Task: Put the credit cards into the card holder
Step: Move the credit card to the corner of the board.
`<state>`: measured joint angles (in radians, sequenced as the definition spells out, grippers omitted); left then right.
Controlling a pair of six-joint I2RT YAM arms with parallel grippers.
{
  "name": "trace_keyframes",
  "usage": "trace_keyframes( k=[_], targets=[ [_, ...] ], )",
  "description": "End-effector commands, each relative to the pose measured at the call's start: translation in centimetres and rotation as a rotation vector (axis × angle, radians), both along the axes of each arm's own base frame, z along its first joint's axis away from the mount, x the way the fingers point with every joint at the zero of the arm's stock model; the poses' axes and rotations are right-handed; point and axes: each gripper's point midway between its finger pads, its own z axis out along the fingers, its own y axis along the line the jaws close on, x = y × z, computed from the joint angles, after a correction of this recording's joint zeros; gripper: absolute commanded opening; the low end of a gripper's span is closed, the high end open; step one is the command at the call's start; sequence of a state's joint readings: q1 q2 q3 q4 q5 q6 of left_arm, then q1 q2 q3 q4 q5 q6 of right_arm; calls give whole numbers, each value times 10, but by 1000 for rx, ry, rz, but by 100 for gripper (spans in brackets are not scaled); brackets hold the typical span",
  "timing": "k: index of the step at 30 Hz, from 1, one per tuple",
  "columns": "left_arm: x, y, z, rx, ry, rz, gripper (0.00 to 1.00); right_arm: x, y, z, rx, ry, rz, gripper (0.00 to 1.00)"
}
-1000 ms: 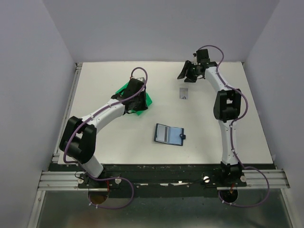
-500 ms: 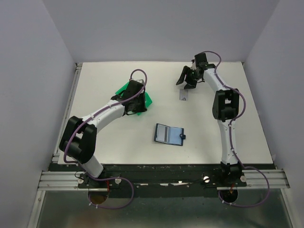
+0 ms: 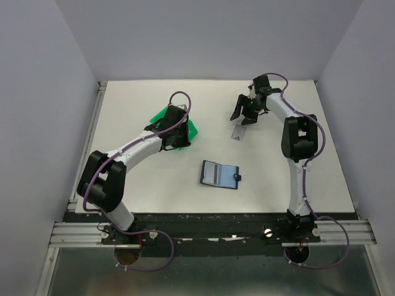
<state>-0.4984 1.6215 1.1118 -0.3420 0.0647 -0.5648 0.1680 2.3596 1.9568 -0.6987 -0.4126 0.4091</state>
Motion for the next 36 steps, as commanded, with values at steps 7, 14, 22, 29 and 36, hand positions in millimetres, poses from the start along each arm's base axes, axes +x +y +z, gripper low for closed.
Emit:
trace_keyframes(
  k=[7, 14, 22, 29, 36],
  targets=[
    [-3, 3, 5, -15, -17, -10, 4, -34, -11, -14, -231, 32, 76, 63],
    [-5, 2, 3, -20, -13, -14, 3, -47, -9, -17, -380, 26, 113, 63],
    [-10, 4, 1, -26, -11, -15, 3, -65, -11, -20, -491, 33, 128, 58],
    [-14, 7, 3, -23, -17, -16, 3, -87, -7, -27, -547, 42, 159, 54],
    [-17, 10, 2, -24, -16, -14, 3, -108, 0, -29, -600, 51, 187, 54]
  ],
)
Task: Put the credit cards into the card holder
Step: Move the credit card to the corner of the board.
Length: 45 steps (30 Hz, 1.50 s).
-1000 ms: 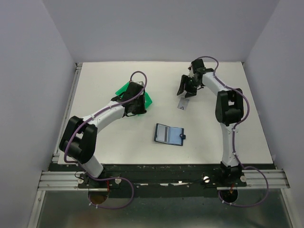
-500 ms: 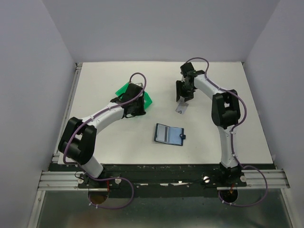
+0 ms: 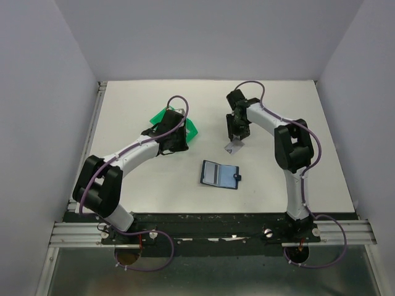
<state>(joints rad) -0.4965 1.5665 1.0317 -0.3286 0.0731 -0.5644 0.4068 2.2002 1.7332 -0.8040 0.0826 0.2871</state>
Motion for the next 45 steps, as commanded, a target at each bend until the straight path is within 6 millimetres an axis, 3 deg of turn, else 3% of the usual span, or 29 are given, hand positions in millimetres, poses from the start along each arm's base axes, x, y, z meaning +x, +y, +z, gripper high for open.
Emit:
trace_keyframes(
  k=[1, 11, 25, 27, 31, 38, 42, 45],
  targets=[
    [0, 2, 10, -25, -31, -9, 3, -28, -6, -11, -84, 53, 16, 54],
    [-5, 5, 10, -24, -32, -11, 3, -63, -16, -13, -127, 71, 3, 54],
    [-14, 8, 14, -29, -33, -22, 2, -151, -22, -54, -138, 199, -15, 54],
    [-15, 8, 14, -26, -32, -24, 2, -154, -23, -50, -112, 169, -32, 53],
    [-14, 8, 15, -27, -36, -23, 3, -133, -16, -28, -56, 36, -40, 54],
    [-12, 9, 20, -19, -46, -17, 3, -72, -1, 17, -23, -141, -27, 54],
    [-12, 10, 18, -14, -41, -13, 3, -49, -2, 25, -33, -177, -22, 55],
    [-13, 11, 15, -13, -35, -14, 2, -36, 0, 20, -11, -179, -8, 55]
  ],
)
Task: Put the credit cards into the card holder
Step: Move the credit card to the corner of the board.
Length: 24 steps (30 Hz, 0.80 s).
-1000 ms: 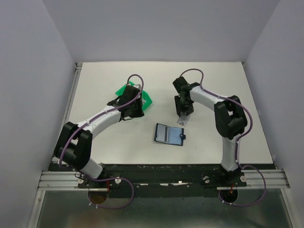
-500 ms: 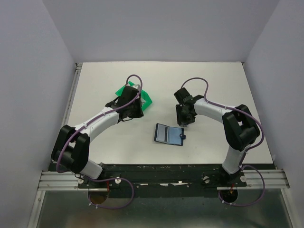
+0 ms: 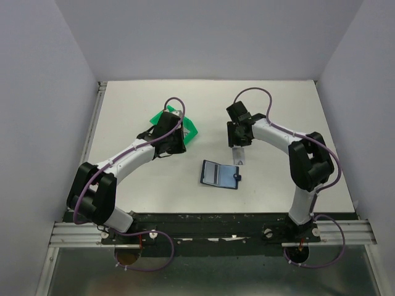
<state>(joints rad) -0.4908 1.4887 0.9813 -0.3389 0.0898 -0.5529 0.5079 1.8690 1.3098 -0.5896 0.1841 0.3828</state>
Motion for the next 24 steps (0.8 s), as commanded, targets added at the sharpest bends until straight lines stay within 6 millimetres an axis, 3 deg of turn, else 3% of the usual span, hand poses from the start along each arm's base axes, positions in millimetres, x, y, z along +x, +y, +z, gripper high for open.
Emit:
trace_keyframes(
  k=[1, 5, 13, 20, 24],
  targets=[
    [1, 4, 6, 0, -21, 3, 3, 28, -3, -4, -9, -32, 21, 55],
    [1, 5, 5, 5, -17, 2, 3, 37, -5, -14, -20, -10, 48, 54],
    [1, 4, 1, 7, -8, 3, 2, 28, 2, -33, 4, 70, 93, 50],
    [1, 4, -1, 10, -6, 1, 2, 6, 1, -42, 39, 122, 81, 47],
    [0, 3, -2, 7, -2, -1, 2, -16, -2, -47, 59, 169, 66, 46]
  ],
)
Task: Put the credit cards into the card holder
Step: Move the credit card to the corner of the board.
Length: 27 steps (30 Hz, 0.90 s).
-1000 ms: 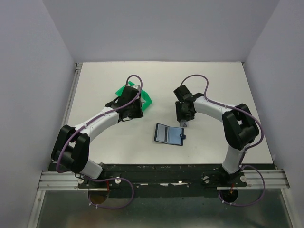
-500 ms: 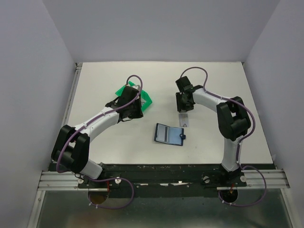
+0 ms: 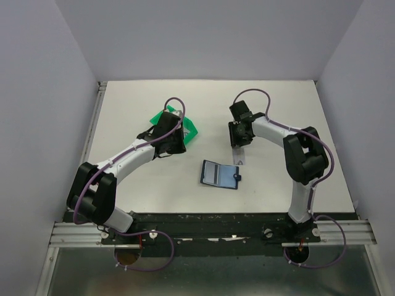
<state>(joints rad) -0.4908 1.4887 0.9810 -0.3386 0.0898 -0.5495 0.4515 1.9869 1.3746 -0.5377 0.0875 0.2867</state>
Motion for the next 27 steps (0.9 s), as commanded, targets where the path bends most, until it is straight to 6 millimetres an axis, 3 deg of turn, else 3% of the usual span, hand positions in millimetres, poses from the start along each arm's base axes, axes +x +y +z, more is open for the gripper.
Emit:
trace_keyframes(
  k=[1, 9, 27],
  targets=[
    [1, 2, -1, 1, -2, 1, 2, -46, -4, -22, 25, 142, 0, 45],
    [-2, 3, 2, -3, -7, 2, 2, -90, -17, -34, 1, 215, -13, 44],
    [-17, 12, 8, -6, -15, 12, 2, -179, 0, -45, -22, 324, 31, 43]
  ],
)
